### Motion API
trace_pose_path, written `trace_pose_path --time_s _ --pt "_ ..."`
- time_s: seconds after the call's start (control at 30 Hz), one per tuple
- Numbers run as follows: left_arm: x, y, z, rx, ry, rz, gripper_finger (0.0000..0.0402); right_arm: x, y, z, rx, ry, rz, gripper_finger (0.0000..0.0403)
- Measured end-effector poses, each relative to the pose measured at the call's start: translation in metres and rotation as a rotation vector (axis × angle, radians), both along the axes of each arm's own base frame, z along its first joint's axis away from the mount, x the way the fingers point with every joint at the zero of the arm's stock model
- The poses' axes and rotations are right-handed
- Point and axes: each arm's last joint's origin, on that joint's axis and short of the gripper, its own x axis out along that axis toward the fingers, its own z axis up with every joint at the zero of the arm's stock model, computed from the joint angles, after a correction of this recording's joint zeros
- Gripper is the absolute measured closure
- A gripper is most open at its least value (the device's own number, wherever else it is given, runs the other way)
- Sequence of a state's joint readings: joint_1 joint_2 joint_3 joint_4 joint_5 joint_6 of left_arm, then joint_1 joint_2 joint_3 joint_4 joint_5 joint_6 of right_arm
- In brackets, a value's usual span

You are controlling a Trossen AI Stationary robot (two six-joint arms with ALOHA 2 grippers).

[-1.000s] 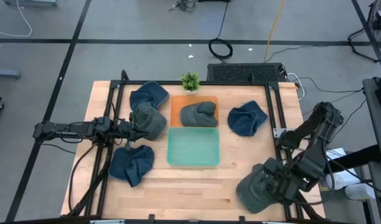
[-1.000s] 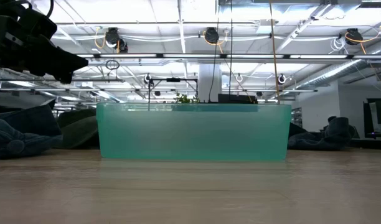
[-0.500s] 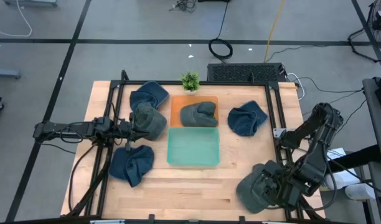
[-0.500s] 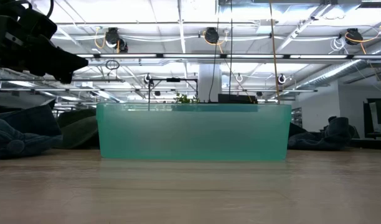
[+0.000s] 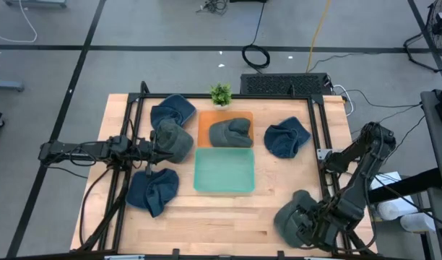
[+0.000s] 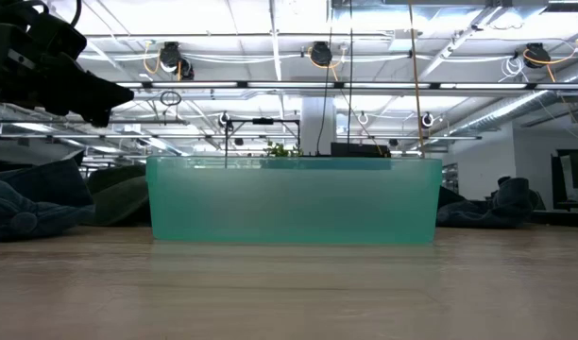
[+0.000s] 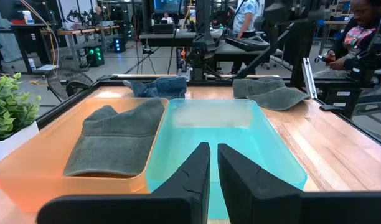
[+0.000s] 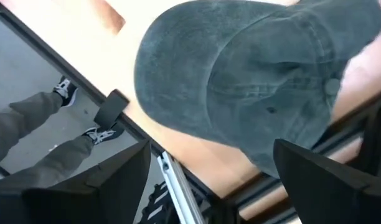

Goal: Pick & Place hat
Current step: Put the right gray cap into the orange bin

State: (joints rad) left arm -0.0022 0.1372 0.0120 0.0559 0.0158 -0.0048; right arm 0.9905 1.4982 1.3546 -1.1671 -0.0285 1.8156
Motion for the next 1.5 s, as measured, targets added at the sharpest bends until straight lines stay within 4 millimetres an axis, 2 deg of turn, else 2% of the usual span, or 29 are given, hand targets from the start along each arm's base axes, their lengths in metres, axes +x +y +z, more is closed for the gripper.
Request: trace_pose_path --time_s 0.63,1.03,1.17,1.5 --pt "0.0 0.0 0.0 0.0 0.0 -0.001 0.0364 -0.005 -0.007 -0.066 -0.022 0.01 0.006 0.0078" --pt "0.0 0.0 0.0 0.0 0.0 0.0 0.0364 -0.007 -0.012 -0.098 0.008 -0.04 0.005 0.0082" --pt "0.0 0.0 0.0 0.0 0.0 -0.001 0.0364 -0.006 -0.011 -0.099 0.019 -0.044 0.006 0.0111" --pt "0.0 0.0 0.0 0.0 0.0 0.0 0.0364 -0.007 -0.011 -0.099 0.038 -0.022 -0.008 0.0228"
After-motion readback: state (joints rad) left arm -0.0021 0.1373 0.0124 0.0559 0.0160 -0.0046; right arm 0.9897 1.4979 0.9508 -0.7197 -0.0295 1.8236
